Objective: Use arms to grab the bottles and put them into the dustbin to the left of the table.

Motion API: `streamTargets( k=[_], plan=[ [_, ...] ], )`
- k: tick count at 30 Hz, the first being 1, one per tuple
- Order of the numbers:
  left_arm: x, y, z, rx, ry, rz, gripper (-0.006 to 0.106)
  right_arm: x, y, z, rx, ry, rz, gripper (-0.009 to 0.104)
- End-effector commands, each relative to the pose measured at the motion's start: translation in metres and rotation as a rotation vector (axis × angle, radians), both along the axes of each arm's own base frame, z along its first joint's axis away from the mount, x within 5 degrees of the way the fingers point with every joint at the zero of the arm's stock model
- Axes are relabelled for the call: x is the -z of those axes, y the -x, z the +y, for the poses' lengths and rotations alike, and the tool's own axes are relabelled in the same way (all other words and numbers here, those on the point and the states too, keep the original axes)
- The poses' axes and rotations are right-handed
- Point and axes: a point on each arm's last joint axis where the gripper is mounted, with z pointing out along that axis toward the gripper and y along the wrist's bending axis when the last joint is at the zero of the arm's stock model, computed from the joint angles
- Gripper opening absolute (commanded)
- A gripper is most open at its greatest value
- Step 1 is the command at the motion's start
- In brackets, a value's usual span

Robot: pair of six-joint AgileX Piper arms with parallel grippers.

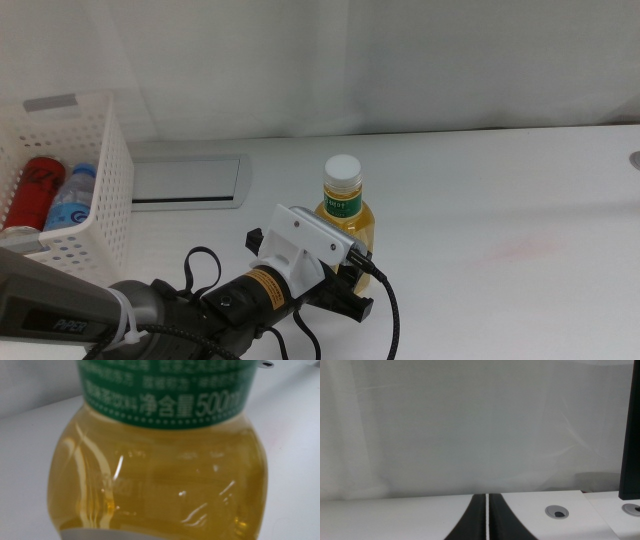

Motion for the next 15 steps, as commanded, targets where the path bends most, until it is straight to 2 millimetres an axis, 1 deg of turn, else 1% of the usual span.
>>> streamTargets(
  k=[1, 5, 9, 12, 15],
  plan=[
    [0.001, -0.002, 0.001, -0.017, 0.016, 0.003, -0.003, 0.003, 0.002, -0.001, 0.005, 0.01, -0.02, -0.002],
    [-0.004, -0.002, 0.001, -0.017, 0.021, -0.004, -0.003, 0.018, -0.005, 0.003, -0.015, 0.024, -0.012, -0.002],
    [-0.009, -0.002, 0.001, -0.013, 0.023, -0.023, -0.003, 0.042, -0.014, 0.01, -0.065, -0.003, -0.005, -0.002],
    [-0.012, -0.002, 0.001, -0.013, 0.028, -0.028, -0.003, 0.055, -0.017, 0.012, -0.079, -0.01, 0.019, -0.002],
    [-0.021, -0.001, 0.001, -0.011, 0.037, -0.049, -0.003, 0.061, -0.018, 0.012, -0.079, -0.007, 0.036, -0.002]
  ],
)
